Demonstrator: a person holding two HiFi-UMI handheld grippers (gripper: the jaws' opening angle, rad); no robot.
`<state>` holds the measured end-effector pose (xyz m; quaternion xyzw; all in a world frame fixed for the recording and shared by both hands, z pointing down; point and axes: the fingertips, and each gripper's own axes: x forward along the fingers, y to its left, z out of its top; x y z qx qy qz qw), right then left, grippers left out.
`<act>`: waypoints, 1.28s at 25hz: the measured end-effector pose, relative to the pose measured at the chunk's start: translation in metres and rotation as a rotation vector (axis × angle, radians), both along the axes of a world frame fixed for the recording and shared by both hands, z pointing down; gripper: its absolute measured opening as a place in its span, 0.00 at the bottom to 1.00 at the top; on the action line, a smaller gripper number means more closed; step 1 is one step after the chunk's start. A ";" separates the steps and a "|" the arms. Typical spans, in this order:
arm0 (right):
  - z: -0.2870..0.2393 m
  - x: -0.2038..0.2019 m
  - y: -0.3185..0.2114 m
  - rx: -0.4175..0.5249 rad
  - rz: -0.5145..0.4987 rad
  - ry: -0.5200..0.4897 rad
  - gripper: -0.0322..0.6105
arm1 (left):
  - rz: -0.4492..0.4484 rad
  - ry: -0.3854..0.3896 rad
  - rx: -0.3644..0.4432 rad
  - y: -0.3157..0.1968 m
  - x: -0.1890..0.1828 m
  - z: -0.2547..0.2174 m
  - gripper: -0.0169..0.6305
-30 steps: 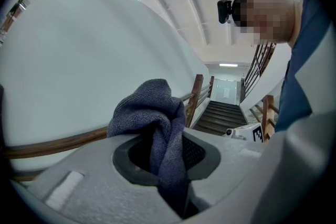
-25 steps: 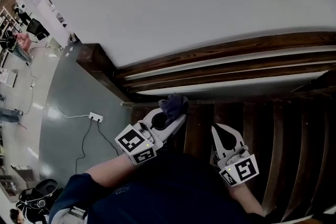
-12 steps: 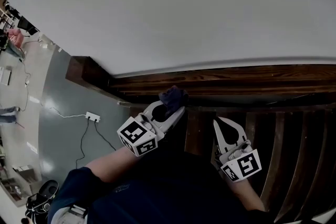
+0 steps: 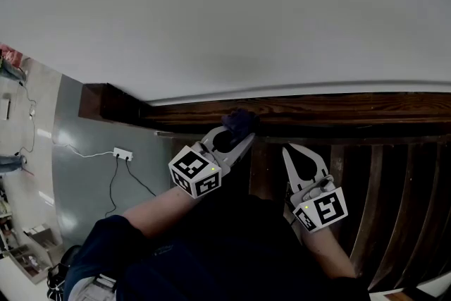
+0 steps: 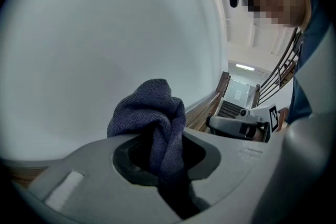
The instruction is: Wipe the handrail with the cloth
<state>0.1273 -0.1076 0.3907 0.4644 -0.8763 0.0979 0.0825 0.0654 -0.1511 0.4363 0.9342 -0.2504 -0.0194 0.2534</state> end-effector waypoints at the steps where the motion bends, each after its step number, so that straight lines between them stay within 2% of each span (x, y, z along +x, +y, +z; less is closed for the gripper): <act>1: 0.004 0.001 -0.003 -0.009 -0.001 0.003 0.06 | -0.006 -0.009 -0.013 -0.005 0.003 0.007 0.15; 6: 0.021 0.006 -0.024 -0.044 -0.014 0.034 0.06 | -0.026 -0.051 -0.141 -0.029 0.016 0.053 0.15; 12: 0.038 0.000 -0.042 -0.079 -0.038 0.055 0.06 | -0.036 -0.123 -0.200 -0.057 0.031 0.092 0.15; 18: 0.058 -0.011 -0.049 -0.127 -0.087 0.063 0.06 | -0.063 -0.187 -0.271 -0.082 0.029 0.137 0.15; 26: 0.078 -0.026 -0.045 -0.185 -0.140 0.069 0.06 | -0.109 -0.172 -0.345 -0.097 0.022 0.172 0.15; 32: 0.078 -0.035 -0.052 -0.194 -0.173 0.060 0.06 | -0.132 -0.163 -0.340 -0.102 0.006 0.183 0.15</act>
